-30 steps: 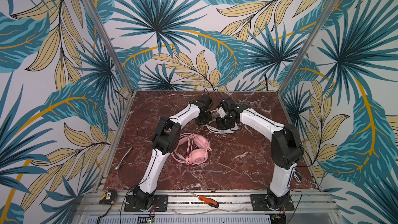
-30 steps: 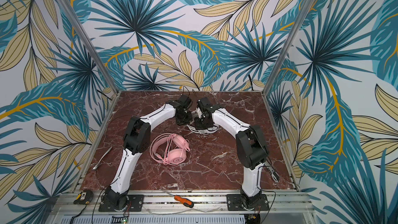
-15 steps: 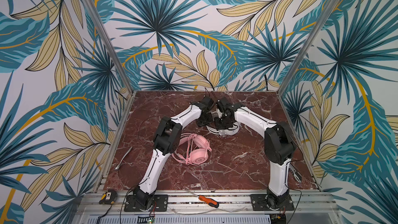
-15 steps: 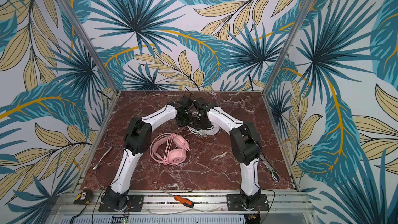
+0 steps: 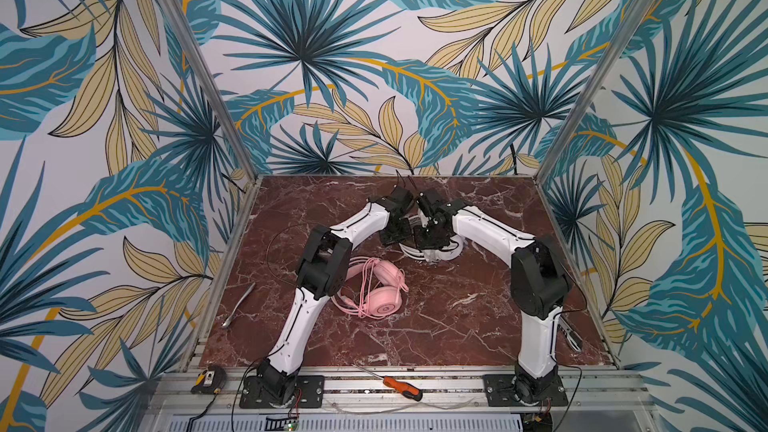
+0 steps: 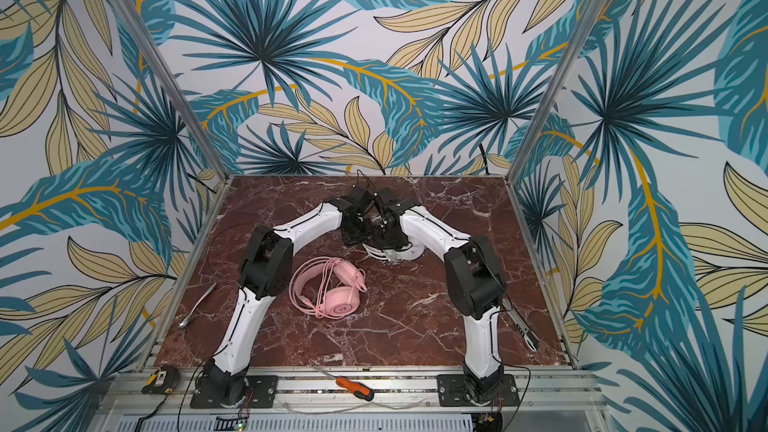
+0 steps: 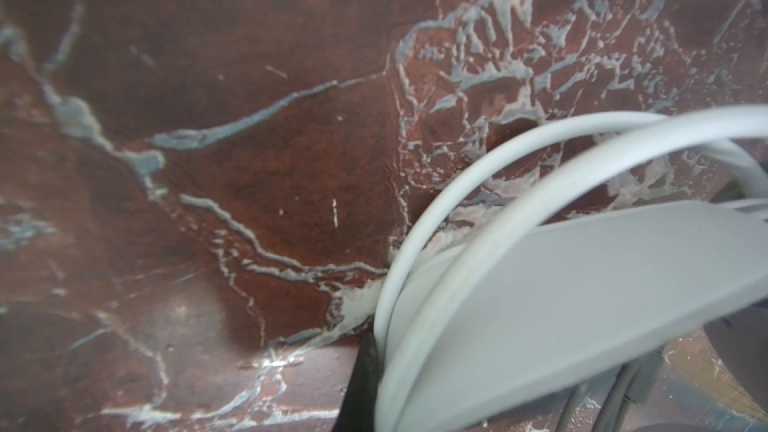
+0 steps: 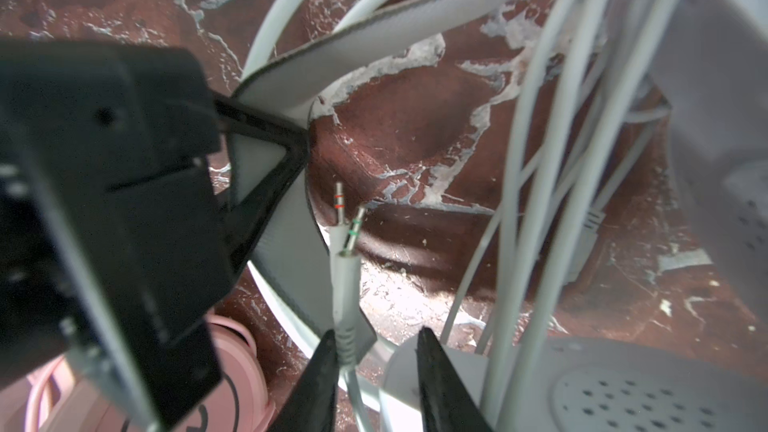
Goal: Wrap the headphones
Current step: 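Tuck the audio plugs into the cable loops on the headset with the right gripper, then release the audio plugs and draw the right gripper back from the headset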
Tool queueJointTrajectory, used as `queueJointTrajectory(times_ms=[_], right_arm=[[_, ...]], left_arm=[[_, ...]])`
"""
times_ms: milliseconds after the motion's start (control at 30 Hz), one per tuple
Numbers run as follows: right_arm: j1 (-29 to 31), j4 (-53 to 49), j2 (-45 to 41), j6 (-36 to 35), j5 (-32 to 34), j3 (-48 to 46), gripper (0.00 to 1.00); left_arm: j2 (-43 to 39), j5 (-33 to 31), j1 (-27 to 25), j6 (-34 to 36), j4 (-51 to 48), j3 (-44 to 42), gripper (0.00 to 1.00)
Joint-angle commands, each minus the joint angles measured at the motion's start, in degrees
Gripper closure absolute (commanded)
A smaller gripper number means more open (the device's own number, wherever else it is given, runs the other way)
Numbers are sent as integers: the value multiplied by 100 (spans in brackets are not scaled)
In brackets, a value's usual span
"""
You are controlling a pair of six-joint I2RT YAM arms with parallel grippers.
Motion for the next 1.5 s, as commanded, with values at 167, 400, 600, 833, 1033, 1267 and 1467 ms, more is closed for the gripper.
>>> queueJointTrajectory(times_ms=[167,400,600,833,1033,1267,1467], right_arm=[[-15,68,-458,66,310,-135,57],[-14,134,-618,69,463,-157,55],[-6,450,-836,19,339,-332,54],[-5,1175,-1683,-291,785,-948,41],[-19,1573,-2458,-568,1443,-1520,25],[-252,1784,-3421,-707,1806,-2123,0],[-562,1512,-3850,-864,1537,-2237,0]], left_arm=[[-317,187,-16,-4,-20,58,100],[-311,212,-15,-3,-25,77,100],[-271,207,-7,14,-69,77,100],[-212,212,-16,30,-69,79,100],[-97,155,-33,41,-69,12,100],[64,78,-112,50,-67,59,98],[434,78,-192,24,-71,158,96]])
